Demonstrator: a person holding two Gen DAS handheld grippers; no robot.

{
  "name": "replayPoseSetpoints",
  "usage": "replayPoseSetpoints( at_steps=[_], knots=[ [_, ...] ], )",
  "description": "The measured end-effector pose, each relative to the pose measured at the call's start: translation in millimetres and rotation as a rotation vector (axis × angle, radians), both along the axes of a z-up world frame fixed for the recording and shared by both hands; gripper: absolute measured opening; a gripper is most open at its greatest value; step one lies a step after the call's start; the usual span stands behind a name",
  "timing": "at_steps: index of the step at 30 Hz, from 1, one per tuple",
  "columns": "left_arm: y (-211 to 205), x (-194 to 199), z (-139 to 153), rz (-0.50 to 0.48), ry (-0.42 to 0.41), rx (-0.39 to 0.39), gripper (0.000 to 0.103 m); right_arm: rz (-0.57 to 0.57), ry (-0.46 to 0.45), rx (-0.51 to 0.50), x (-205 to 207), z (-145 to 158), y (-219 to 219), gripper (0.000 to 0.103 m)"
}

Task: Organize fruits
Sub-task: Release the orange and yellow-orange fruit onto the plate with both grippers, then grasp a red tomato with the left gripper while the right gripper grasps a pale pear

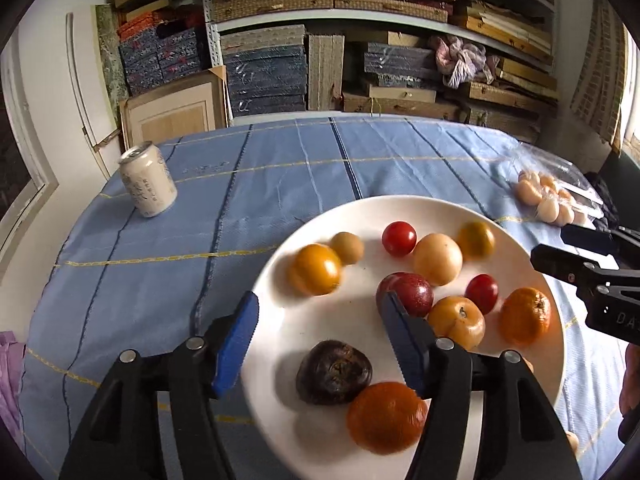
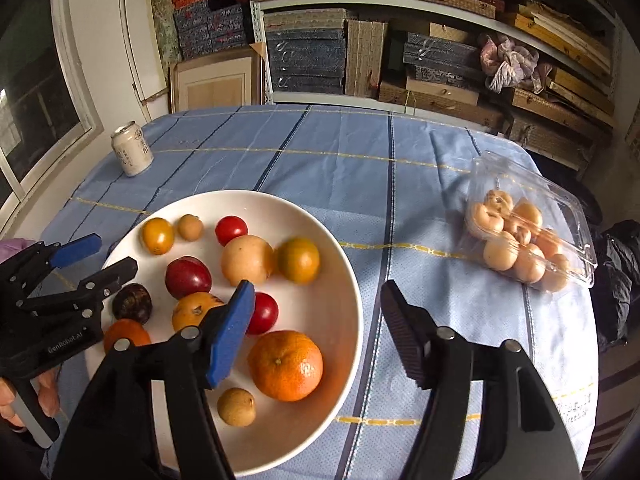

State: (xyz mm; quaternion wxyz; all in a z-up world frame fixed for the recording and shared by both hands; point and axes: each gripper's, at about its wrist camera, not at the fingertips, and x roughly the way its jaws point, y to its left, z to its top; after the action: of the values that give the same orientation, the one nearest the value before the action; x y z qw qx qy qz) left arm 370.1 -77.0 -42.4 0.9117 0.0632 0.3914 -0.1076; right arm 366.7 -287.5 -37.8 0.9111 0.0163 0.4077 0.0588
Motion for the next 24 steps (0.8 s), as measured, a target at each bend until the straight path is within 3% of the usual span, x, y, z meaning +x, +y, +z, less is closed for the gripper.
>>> replayPoseSetpoints(
  at_steps=[11,24],
  knots=[
    [11.4,-77.9,14.9,-0.057,-0.021,-0.002,0.066,0.062,-0.029,0.014,-87.5,13.9,6.1,0.065],
    [23.3,-165.9,-14.2,-0.077,0.003,0.005,0.069,0.047,-0.031,-0.023,-184.2,-1.4,26.8,0.065]
  ],
)
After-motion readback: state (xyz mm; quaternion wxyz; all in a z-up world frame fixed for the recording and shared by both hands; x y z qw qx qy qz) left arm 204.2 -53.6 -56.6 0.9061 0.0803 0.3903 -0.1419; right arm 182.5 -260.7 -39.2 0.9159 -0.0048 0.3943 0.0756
